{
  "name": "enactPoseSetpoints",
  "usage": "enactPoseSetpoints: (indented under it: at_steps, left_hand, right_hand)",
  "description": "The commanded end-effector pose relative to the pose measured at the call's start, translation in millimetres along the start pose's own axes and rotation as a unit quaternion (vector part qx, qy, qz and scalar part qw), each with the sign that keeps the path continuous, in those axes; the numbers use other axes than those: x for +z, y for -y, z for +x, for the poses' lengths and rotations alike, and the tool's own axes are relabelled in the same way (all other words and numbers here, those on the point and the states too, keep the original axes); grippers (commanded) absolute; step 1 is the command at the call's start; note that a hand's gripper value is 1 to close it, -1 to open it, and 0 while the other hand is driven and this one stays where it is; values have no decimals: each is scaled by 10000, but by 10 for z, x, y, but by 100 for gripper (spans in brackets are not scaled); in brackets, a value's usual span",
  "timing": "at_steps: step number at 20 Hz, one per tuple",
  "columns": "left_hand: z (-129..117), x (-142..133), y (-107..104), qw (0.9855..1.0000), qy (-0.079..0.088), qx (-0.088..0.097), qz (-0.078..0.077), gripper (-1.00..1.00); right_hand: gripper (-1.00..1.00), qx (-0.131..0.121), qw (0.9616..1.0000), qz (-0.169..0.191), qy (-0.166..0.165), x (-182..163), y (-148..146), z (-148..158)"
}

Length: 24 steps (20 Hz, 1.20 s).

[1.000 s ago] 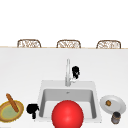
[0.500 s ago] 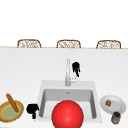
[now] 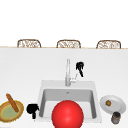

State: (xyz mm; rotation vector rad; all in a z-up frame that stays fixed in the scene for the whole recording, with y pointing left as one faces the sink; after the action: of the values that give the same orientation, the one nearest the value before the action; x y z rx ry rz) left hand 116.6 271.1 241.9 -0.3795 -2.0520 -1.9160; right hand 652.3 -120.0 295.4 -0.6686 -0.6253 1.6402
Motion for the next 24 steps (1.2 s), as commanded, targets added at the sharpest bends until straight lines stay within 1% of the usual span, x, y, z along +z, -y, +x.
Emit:
enactPoseSetpoints:
  at_steps: [1, 5, 9, 10, 12, 15, 17, 21, 24]
  left_hand:
    - [0, 0, 0, 10000, 0, 0, 0, 0]
    - [0, 0, 0, 10000, 0, 0, 0, 0]
    - [0, 0, 0, 10000, 0, 0, 0, 0]
    - [0, 0, 0, 10000, 0, 0, 0, 0]
    - [0, 0, 0, 10000, 0, 0, 0, 0]
    - [0, 0, 0, 10000, 0, 0, 0, 0]
    - [0, 0, 0, 10000, 0, 0, 0, 0]
    - [0, 0, 0, 10000, 0, 0, 0, 0]
    - [0, 0, 0, 10000, 0, 0, 0, 0]
  right_hand:
    - [-100, -93, 9998, -148, 78, 154, -168, -164]
    - [-100, -79, 9992, -371, 86, 305, -309, -345]
    - [-100, -92, 9988, -464, 136, 461, -480, -510]
    - [-100, -54, 9986, -479, 203, 495, -515, -541]
    - [-100, -4, 9986, -471, 226, 569, -592, -593]
    - [-100, -61, 9991, -404, 131, 652, -676, -643]
    - [-100, -43, 9992, -390, 116, 705, -729, -666]
    - [-100, 32, 9994, -331, 56, 742, -776, -662]
    - [-100, 21, 9994, -333, 72, 867, -897, -651]
